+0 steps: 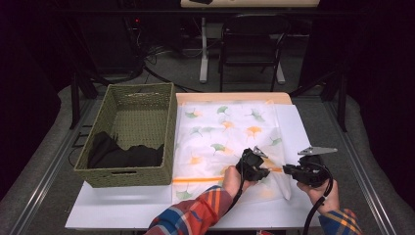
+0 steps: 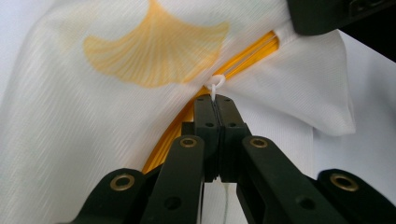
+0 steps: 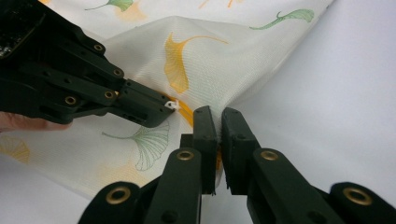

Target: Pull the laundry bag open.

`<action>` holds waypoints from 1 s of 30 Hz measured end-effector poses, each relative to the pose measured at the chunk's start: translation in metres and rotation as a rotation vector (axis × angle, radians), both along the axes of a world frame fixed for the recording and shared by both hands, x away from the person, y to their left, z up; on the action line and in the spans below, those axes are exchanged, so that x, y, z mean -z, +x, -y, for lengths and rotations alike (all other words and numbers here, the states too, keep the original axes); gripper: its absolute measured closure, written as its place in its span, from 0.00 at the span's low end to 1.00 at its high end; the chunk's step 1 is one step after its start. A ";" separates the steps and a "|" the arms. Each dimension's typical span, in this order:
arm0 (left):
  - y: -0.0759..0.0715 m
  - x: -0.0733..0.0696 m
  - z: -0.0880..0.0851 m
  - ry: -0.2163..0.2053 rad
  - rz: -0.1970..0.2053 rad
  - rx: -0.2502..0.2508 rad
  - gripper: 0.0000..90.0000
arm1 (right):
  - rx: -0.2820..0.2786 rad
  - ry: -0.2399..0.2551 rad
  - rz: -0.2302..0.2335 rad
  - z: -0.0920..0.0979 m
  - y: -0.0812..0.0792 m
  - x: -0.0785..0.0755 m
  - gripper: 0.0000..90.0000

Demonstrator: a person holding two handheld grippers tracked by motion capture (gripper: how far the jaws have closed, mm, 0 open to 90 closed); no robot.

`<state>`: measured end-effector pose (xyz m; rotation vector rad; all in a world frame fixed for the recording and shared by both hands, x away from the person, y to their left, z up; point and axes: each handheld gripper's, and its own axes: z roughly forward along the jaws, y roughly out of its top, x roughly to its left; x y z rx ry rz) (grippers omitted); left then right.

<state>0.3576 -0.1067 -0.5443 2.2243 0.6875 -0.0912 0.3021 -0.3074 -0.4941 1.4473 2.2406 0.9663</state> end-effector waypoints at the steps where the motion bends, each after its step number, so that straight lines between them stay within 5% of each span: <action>1: 0.001 0.001 -0.002 -0.002 -0.001 -0.003 1.00 | 0.000 -0.002 0.000 0.001 0.000 0.000 0.95; 19: -0.001 -0.001 -0.028 0.001 -0.002 -0.039 1.00 | 0.032 -0.008 -0.019 0.007 0.000 0.003 0.95; 30: 0.001 -0.003 -0.040 0.046 0.005 -0.046 1.00 | 0.035 -0.015 -0.018 0.010 0.001 0.004 0.95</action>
